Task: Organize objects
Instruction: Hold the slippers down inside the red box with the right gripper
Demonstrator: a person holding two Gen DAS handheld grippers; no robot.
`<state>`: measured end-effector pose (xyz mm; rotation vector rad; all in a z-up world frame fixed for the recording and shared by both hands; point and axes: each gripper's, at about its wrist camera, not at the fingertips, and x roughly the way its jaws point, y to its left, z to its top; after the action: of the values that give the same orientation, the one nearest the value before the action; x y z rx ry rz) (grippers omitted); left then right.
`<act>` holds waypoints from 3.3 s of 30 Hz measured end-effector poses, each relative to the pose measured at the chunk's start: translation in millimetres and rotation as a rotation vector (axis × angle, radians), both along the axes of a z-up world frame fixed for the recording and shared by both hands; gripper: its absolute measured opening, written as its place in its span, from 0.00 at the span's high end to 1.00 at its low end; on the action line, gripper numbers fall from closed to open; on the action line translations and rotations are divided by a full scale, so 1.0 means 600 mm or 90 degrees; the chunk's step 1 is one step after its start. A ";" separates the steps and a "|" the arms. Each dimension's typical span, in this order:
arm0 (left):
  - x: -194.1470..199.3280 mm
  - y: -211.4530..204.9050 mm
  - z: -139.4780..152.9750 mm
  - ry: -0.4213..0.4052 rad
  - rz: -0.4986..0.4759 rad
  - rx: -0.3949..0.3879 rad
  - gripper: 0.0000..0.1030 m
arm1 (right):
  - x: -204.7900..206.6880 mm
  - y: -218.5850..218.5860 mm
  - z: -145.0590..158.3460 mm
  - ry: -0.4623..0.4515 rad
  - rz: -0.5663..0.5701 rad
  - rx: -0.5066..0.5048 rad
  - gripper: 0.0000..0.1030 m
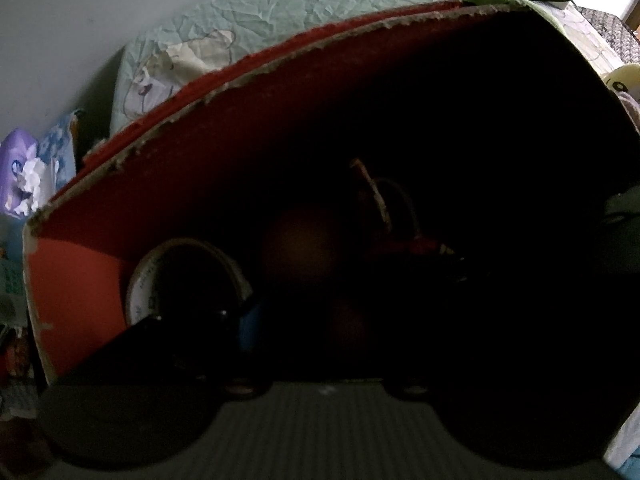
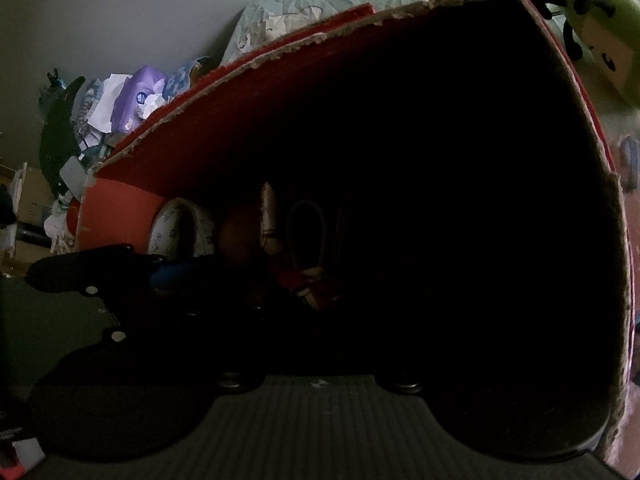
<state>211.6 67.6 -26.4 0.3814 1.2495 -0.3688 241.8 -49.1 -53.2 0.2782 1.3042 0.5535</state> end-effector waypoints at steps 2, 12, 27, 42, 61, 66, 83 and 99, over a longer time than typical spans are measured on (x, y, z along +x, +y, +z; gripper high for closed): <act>0.001 0.000 0.000 -0.002 -0.001 0.002 0.35 | -0.001 -0.002 0.001 -0.006 0.002 0.014 0.68; -0.001 -0.003 -0.003 -0.007 0.000 0.008 0.35 | -0.005 0.000 0.006 -0.020 0.001 0.026 0.68; -0.003 -0.006 0.002 -0.013 0.002 0.012 0.37 | 0.000 -0.011 0.002 -0.016 -0.007 0.066 0.64; -0.012 -0.010 0.009 -0.037 -0.007 0.025 0.36 | -0.002 -0.016 0.003 -0.019 -0.010 0.079 0.62; -0.027 -0.022 0.014 -0.057 -0.012 0.043 0.36 | -0.007 -0.020 0.005 -0.017 -0.011 0.094 0.57; -0.027 -0.023 0.014 -0.056 -0.010 0.041 0.36 | -0.007 -0.020 0.004 -0.015 -0.010 0.093 0.57; -0.029 -0.022 0.013 -0.044 -0.010 0.044 0.35 | -0.011 -0.025 0.010 -0.023 -0.010 0.101 0.56; -0.036 -0.024 0.013 -0.045 -0.005 0.049 0.35 | -0.007 -0.022 0.008 -0.026 -0.004 0.100 0.56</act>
<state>189.8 53.4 -18.3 0.4617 1.1964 -0.3123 237.7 -62.4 -48.4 0.3988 1.2216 0.6551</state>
